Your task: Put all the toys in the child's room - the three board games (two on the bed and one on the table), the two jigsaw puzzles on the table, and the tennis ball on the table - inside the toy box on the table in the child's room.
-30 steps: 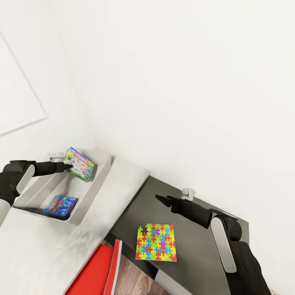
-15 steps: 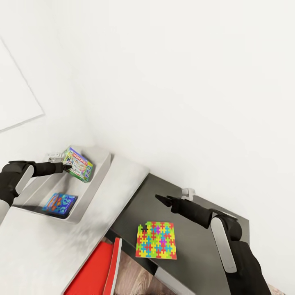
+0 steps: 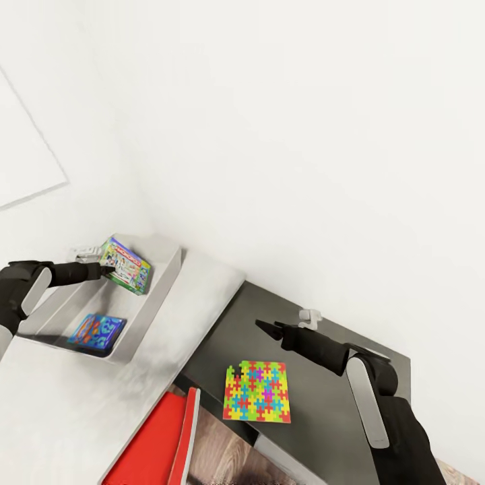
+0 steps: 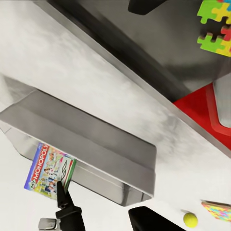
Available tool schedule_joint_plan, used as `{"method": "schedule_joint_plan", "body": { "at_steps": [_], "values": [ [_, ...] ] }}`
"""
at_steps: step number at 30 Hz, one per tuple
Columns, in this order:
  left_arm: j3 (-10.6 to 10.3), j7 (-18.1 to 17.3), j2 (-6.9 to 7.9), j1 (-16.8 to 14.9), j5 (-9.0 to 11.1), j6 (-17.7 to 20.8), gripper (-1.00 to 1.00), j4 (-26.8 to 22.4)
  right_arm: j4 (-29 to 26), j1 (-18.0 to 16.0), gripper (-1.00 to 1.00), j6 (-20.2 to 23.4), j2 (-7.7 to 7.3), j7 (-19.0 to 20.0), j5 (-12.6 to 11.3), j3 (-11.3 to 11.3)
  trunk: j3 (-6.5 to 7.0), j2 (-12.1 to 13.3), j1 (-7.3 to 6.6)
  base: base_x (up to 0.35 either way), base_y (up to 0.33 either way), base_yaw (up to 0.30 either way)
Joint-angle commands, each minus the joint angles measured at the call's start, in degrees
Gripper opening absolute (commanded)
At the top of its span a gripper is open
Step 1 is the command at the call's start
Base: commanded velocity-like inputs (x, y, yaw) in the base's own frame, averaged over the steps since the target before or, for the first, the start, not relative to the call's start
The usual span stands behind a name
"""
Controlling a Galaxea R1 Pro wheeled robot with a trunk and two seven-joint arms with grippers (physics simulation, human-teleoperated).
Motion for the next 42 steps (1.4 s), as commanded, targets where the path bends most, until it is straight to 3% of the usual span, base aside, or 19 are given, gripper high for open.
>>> {"method": "schedule_joint_plan", "body": {
  "at_steps": [1, 17, 22, 25, 42],
  "values": [
    [-0.2, 0.0, 0.06, -0.2, 0.4, 0.1, -1.0, 0.0, 0.0, -0.1, 1.0, 0.4, 0.06, 0.3, 0.1, -0.2, -0.2, -0.1, 0.03, 0.0, 0.0, 0.0],
    [0.0, -0.2, 0.14, -0.6, 0.7, -1.3, -1.0, 3.1, -0.1, -0.1, 1.0, 0.3, 0.05, 0.3, 0.1, -0.2, -1.69, -0.1, 0.03, 0.0, 0.0, 0.0],
    [0.1, -4.7, 0.14, -0.8, 0.6, -1.4, -1.0, 3.1, -0.1, -0.1, 1.0, 0.3, 0.05, 0.4, 0.1, -0.2, -2.16, -0.1, 0.03, 0.0, 0.0, 0.0],
    [0.0, -5.7, 0.14, -1.9, 0.4, -1.4, -1.0, 3.1, -0.1, -0.1, 1.0, 0.3, 0.05, 0.4, 0.1, -0.2, -2.44, -0.1, 0.03, 0.0, 0.0, 0.0],
    [0.1, -6.3, 0.47, -2.8, 0.3, -3.7, -1.0, 4.8, 0.0, -0.1, 1.0, -0.1, 0.05, 0.0, 0.2, -0.1, -3.12, -0.1, 0.03, 0.0, 0.0, 0.0]
  ]
}}
